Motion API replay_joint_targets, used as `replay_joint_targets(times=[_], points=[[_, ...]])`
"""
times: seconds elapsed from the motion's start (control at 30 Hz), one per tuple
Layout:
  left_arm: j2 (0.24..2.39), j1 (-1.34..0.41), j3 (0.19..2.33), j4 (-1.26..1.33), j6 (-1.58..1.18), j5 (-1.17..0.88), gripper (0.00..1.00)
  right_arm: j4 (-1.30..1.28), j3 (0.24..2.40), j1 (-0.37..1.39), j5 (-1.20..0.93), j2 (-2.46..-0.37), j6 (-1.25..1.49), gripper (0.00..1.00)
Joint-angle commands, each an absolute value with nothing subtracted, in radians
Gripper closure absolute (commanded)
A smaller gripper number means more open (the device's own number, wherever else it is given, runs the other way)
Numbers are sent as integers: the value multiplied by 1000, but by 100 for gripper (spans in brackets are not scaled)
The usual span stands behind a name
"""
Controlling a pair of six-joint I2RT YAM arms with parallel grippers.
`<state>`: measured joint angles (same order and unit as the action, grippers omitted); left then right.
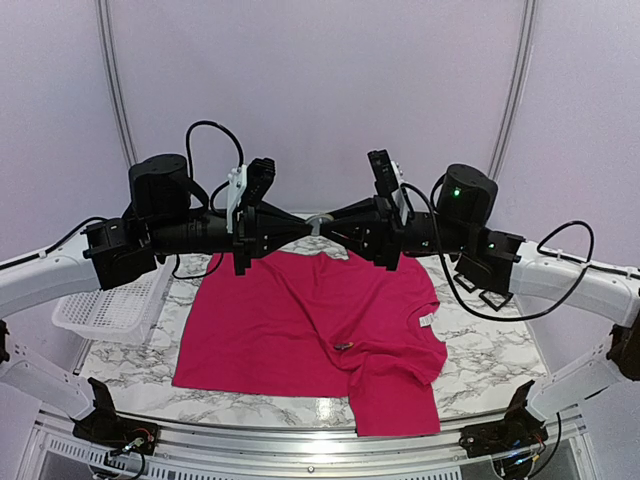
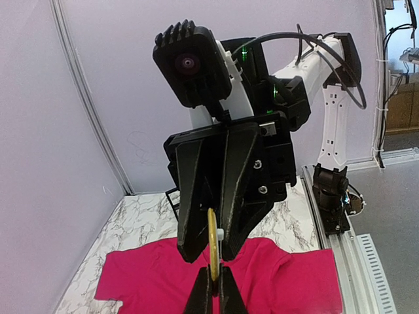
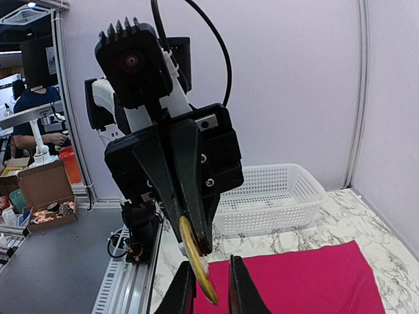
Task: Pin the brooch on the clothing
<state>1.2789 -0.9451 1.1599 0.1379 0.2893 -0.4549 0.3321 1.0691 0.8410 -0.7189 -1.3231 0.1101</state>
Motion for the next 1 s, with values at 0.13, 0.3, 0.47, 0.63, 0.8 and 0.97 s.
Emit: replay_joint_targets(times=[0.13, 0.3, 0.47, 0.63, 0.8, 0.97], points=[[1275, -999, 1170, 121, 338, -514, 100, 278, 1144, 847, -673, -1360, 116, 91], [1295, -1018, 1185, 115, 345, -540, 100, 239, 1175, 855, -624, -1379, 103, 92], [1301, -1034, 1195, 109, 353, -554, 100, 216, 1188, 868, -601, -1385, 78, 90], [1284, -1033, 1188, 119, 350, -463, 100, 138, 1198, 881, -641, -1372, -26, 83], [1253, -1014, 1171, 117, 368, -238, 100, -6, 1159, 881, -787, -1270, -233, 57], [1241, -1003, 1169, 102, 379, -213, 100, -173, 1139, 879, -758, -1172, -356, 40]])
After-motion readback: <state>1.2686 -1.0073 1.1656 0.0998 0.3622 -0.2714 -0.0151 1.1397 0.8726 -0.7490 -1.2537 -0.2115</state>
